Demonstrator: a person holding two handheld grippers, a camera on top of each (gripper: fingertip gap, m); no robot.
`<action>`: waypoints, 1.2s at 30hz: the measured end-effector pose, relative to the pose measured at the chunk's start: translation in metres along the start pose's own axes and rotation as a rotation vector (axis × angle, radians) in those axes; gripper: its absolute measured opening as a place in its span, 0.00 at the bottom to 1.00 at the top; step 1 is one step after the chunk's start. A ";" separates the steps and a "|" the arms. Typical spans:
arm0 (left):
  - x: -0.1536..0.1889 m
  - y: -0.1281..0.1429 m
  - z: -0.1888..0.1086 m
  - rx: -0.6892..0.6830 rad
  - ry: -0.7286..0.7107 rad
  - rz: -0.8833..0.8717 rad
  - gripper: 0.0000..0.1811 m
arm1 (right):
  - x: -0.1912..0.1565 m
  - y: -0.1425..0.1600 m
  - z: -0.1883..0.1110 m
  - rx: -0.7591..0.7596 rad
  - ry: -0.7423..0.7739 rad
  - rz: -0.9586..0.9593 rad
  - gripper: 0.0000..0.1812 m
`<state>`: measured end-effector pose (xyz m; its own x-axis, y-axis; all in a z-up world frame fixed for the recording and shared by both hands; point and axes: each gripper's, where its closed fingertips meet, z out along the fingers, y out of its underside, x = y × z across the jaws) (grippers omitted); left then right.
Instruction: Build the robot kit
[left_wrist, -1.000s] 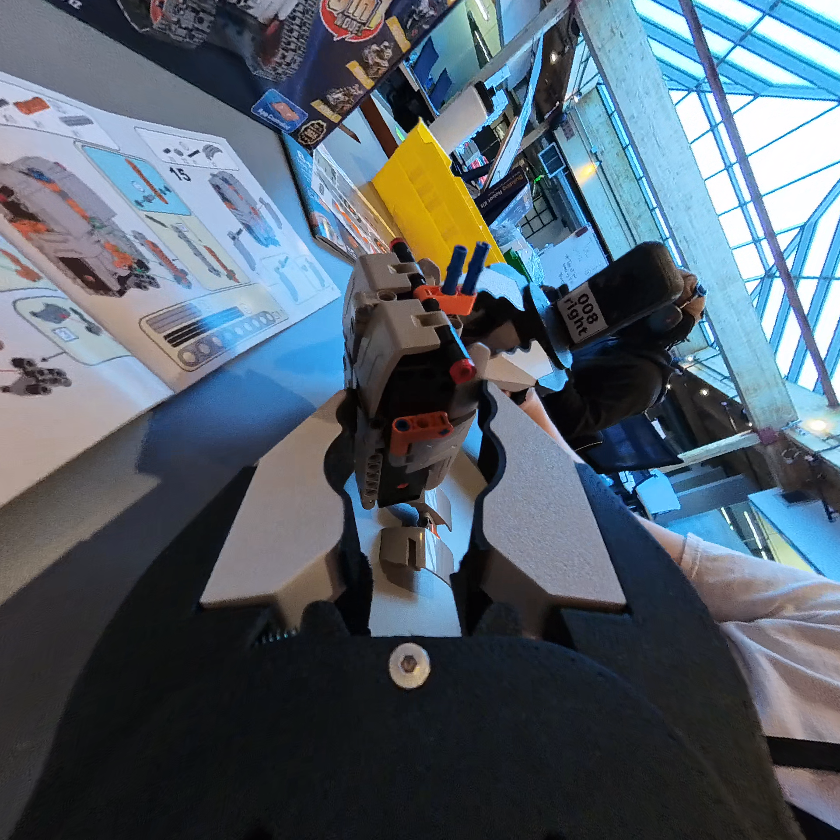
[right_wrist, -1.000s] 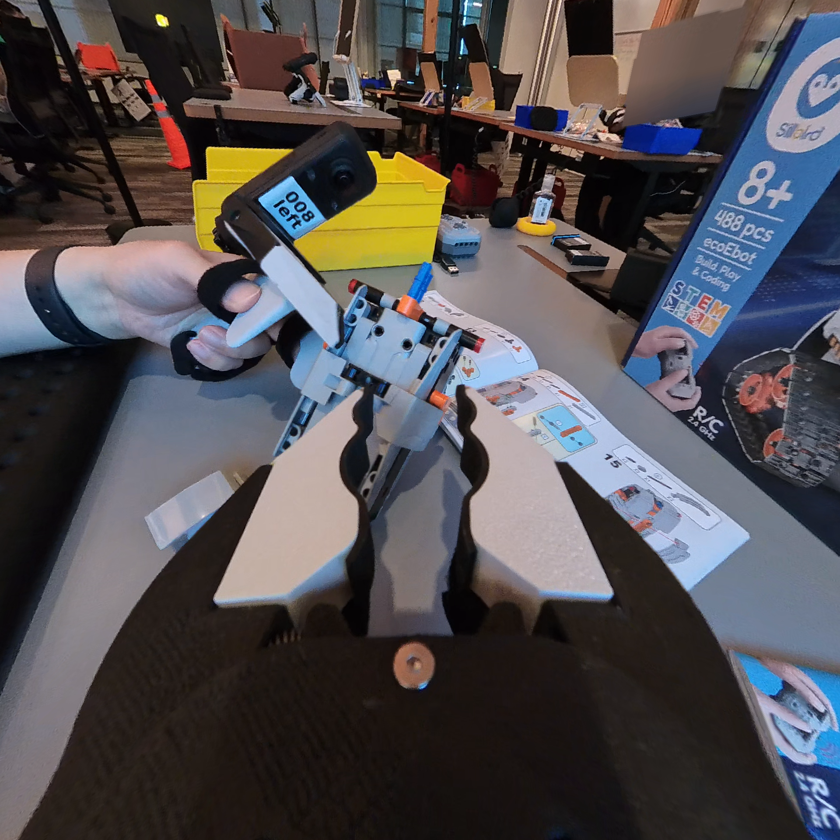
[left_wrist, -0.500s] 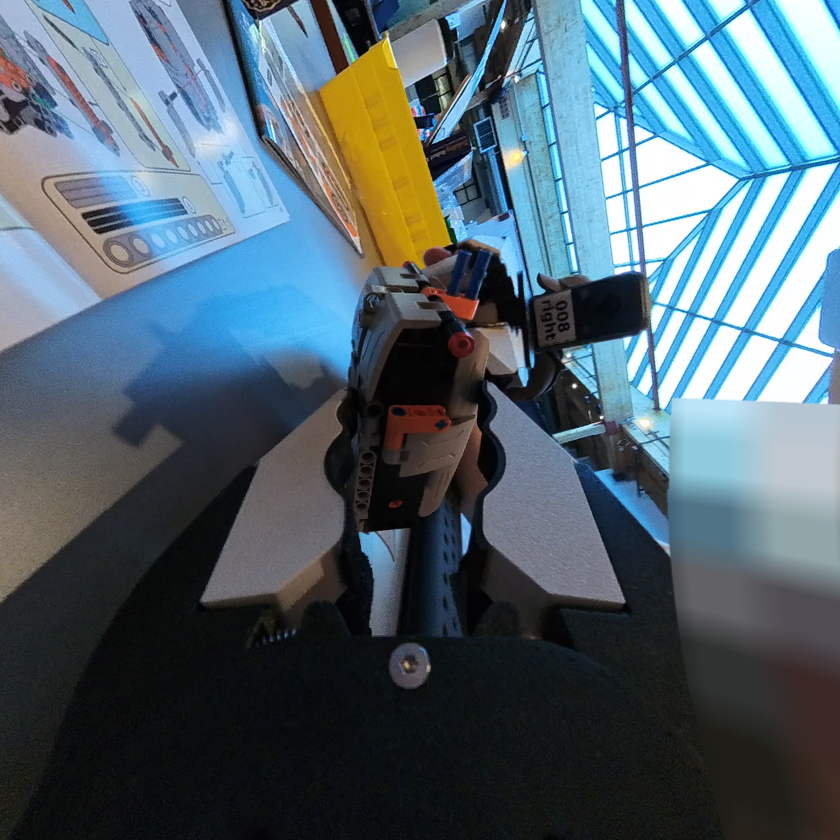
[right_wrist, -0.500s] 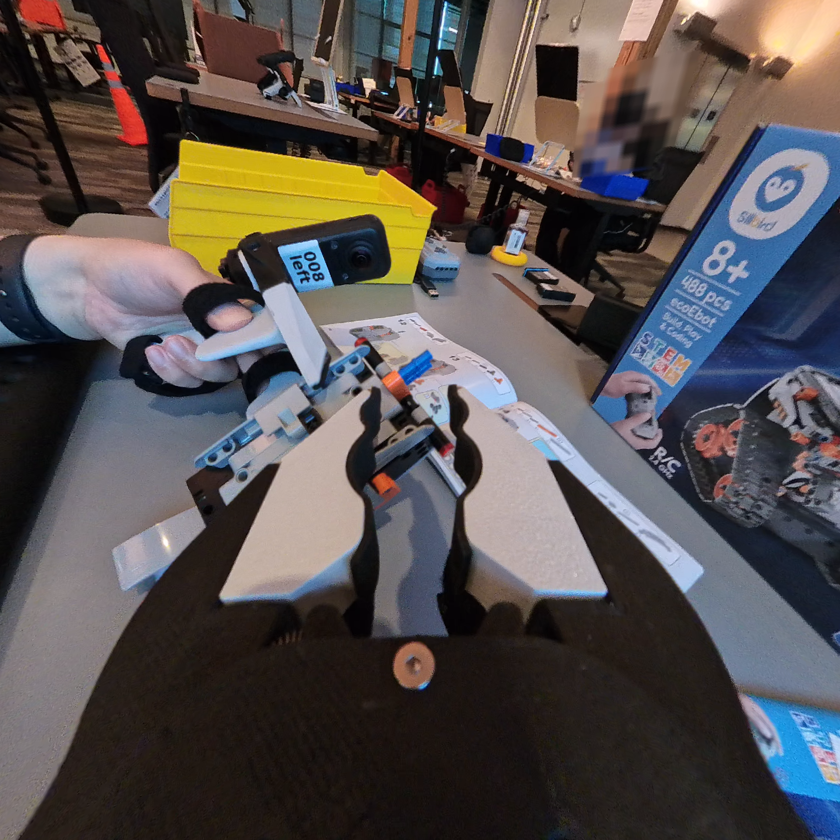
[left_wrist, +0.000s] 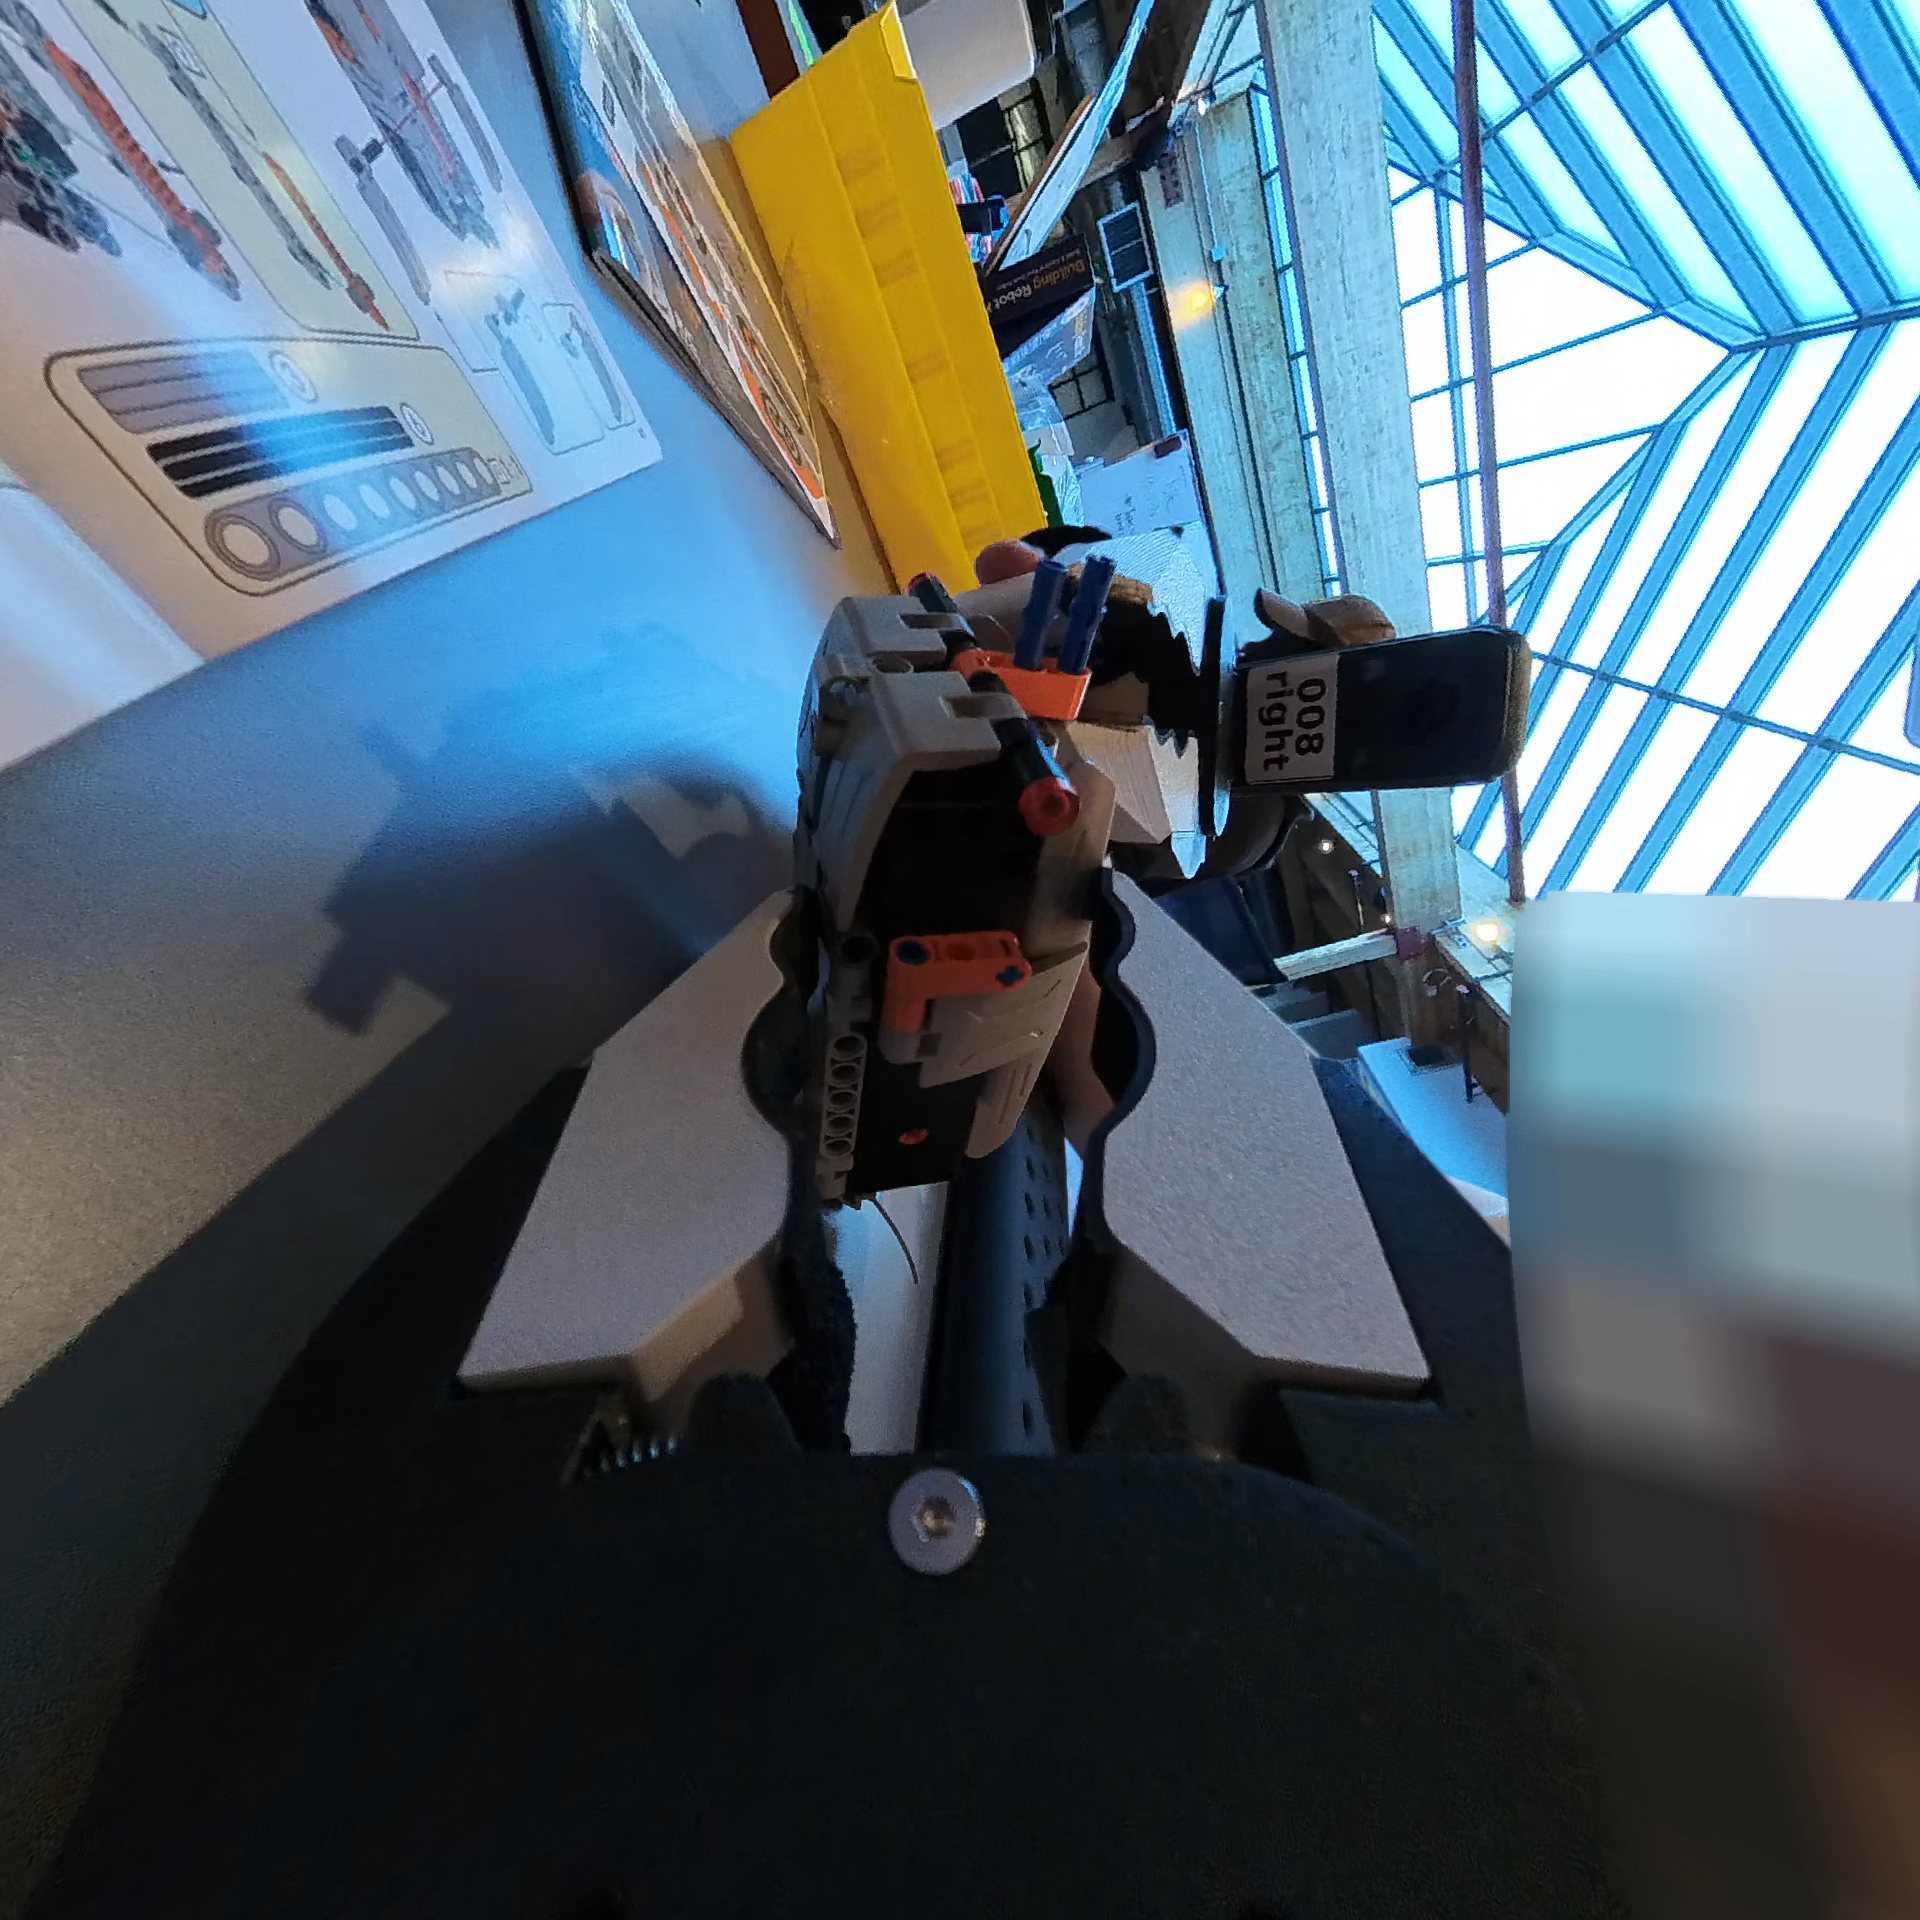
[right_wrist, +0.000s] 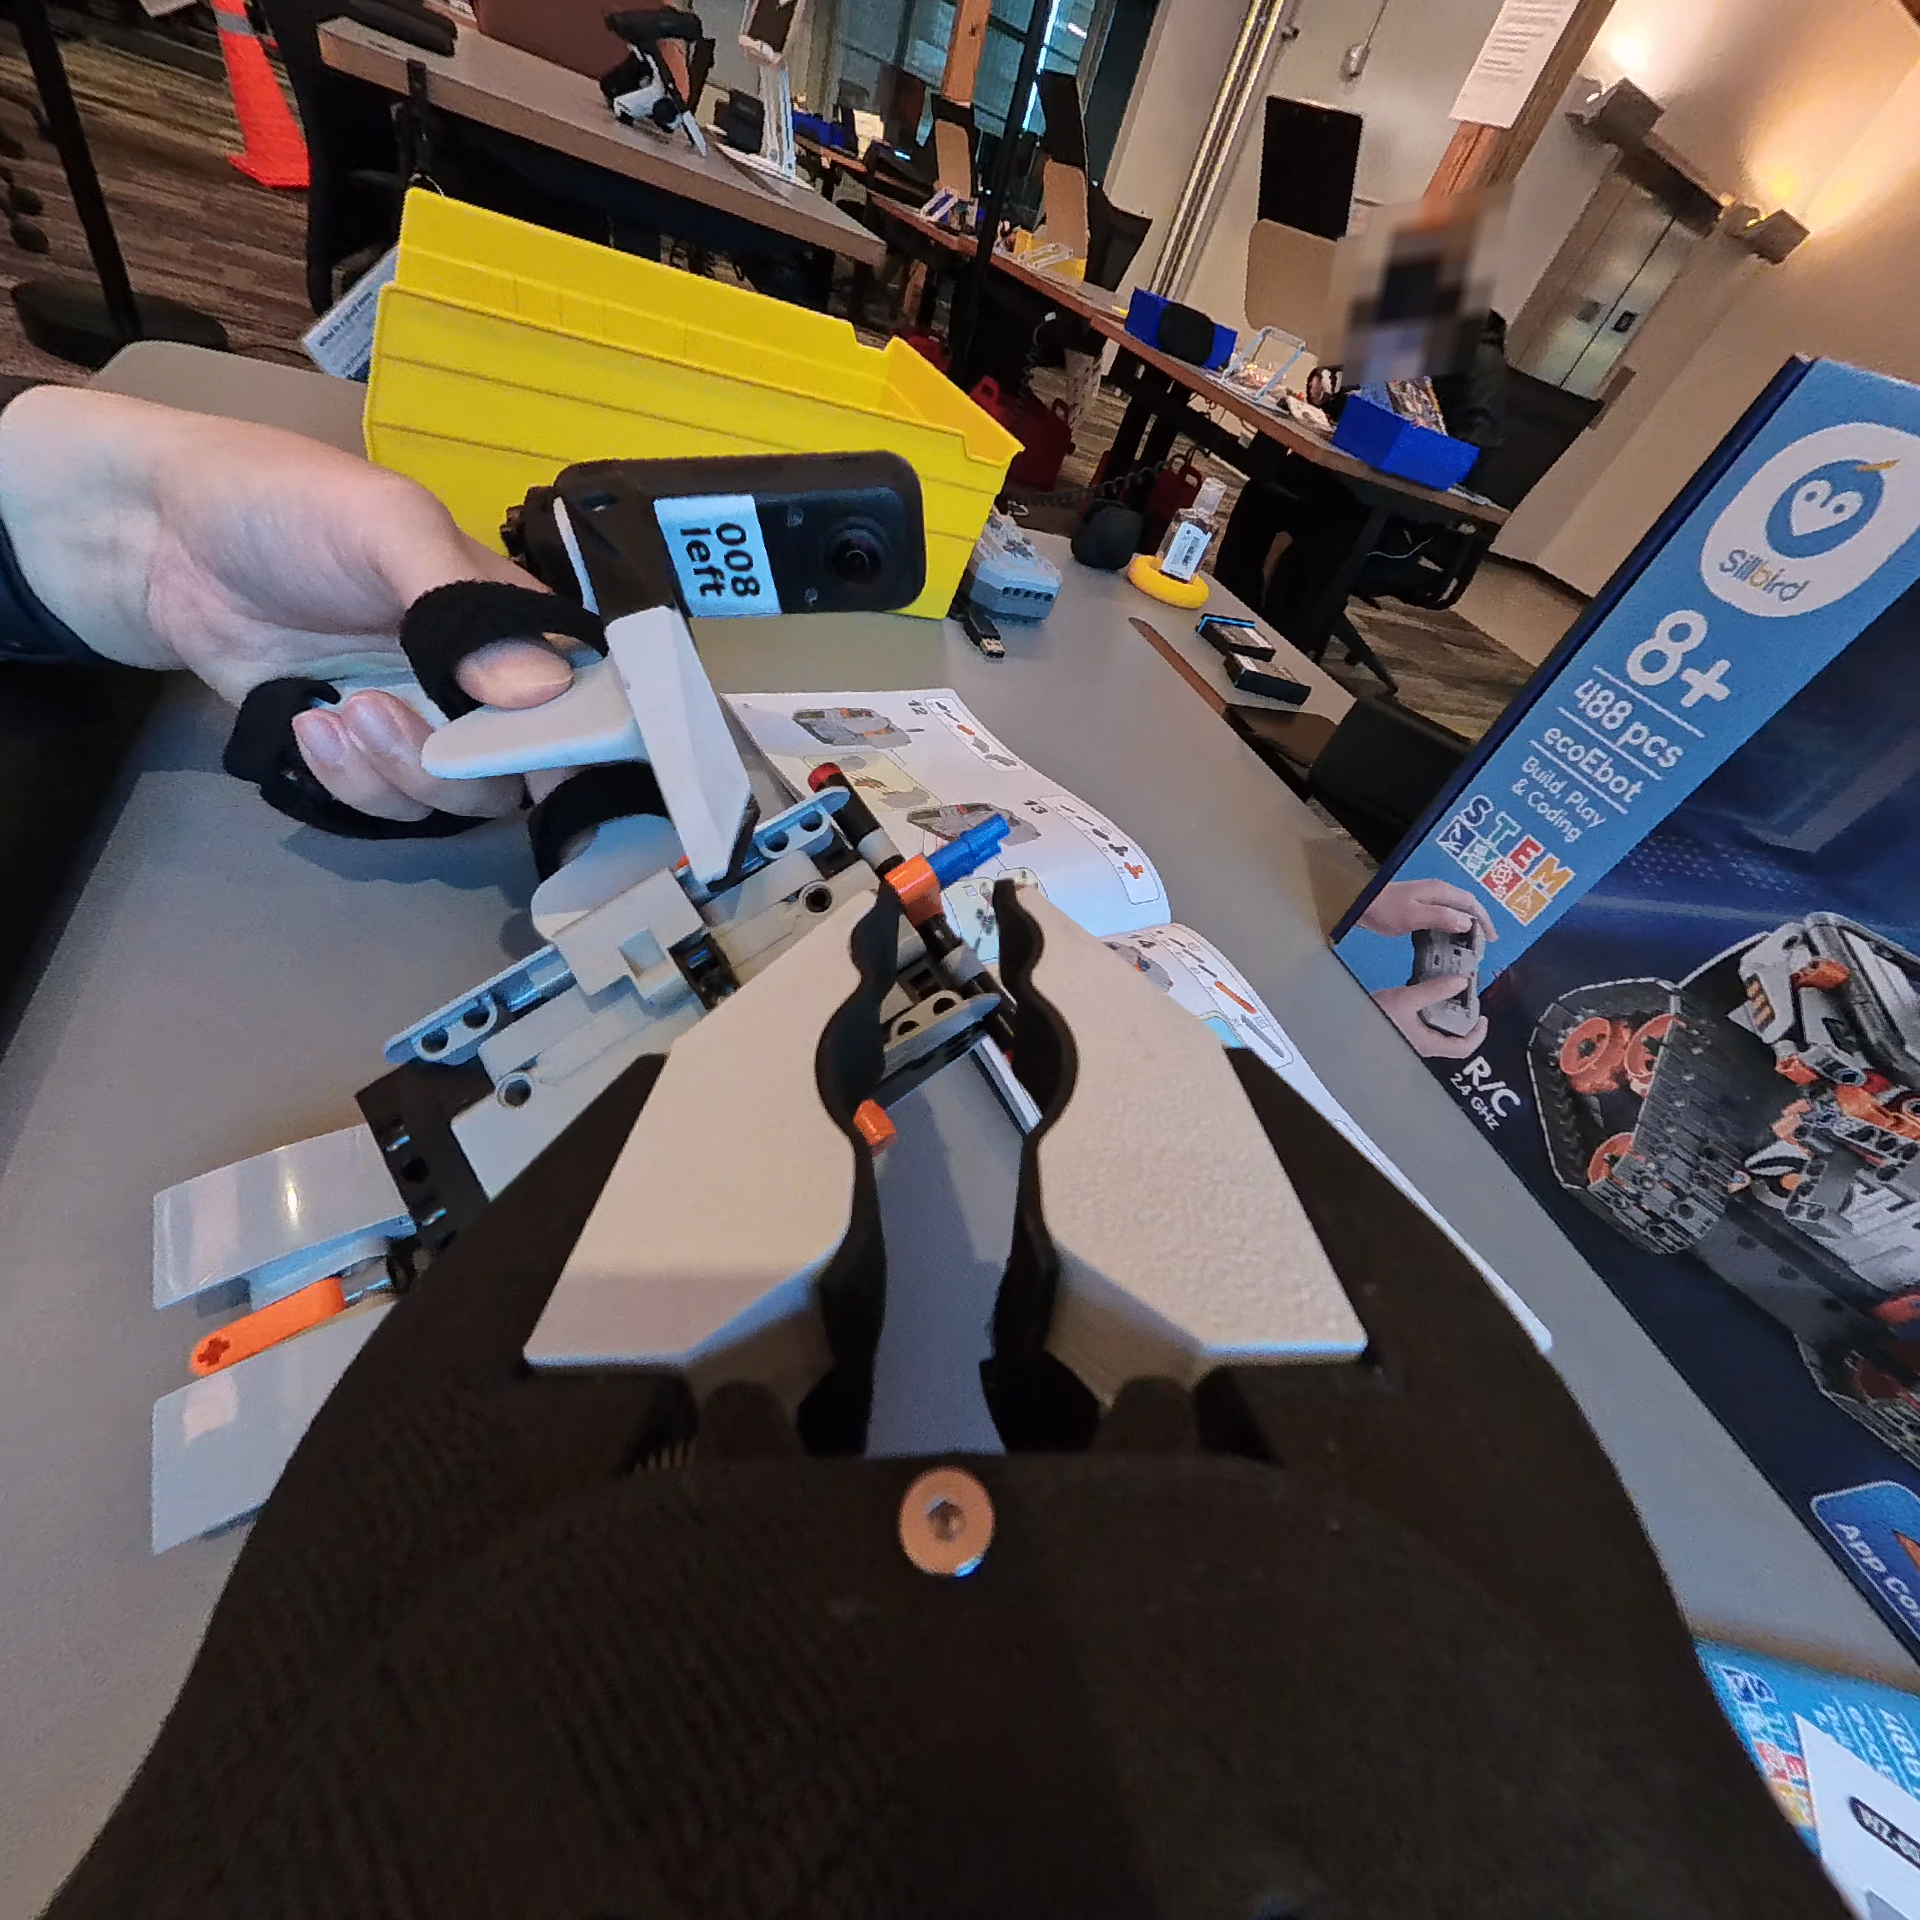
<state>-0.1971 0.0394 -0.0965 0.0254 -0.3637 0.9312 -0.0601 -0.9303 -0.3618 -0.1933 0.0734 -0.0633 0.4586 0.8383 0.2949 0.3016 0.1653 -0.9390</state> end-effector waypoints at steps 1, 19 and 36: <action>0.000 0.000 0.000 -0.001 -0.002 0.005 0.28 | 0.000 0.000 0.000 0.000 -0.001 0.005 0.09; 0.003 0.002 0.001 -0.023 -0.034 0.087 0.28 | -0.004 -0.004 0.001 0.002 -0.022 0.034 0.05; 0.007 0.007 0.002 -0.044 0.057 -0.020 0.28 | 0.006 -0.022 -0.019 0.132 -0.031 -0.006 0.18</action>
<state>-0.1950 0.0298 -0.0929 -0.0292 -0.3403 0.9399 -0.1039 -0.9341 -0.3414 -0.1816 0.0652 -0.0378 0.4301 0.8524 0.2973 0.1908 0.2360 -0.9528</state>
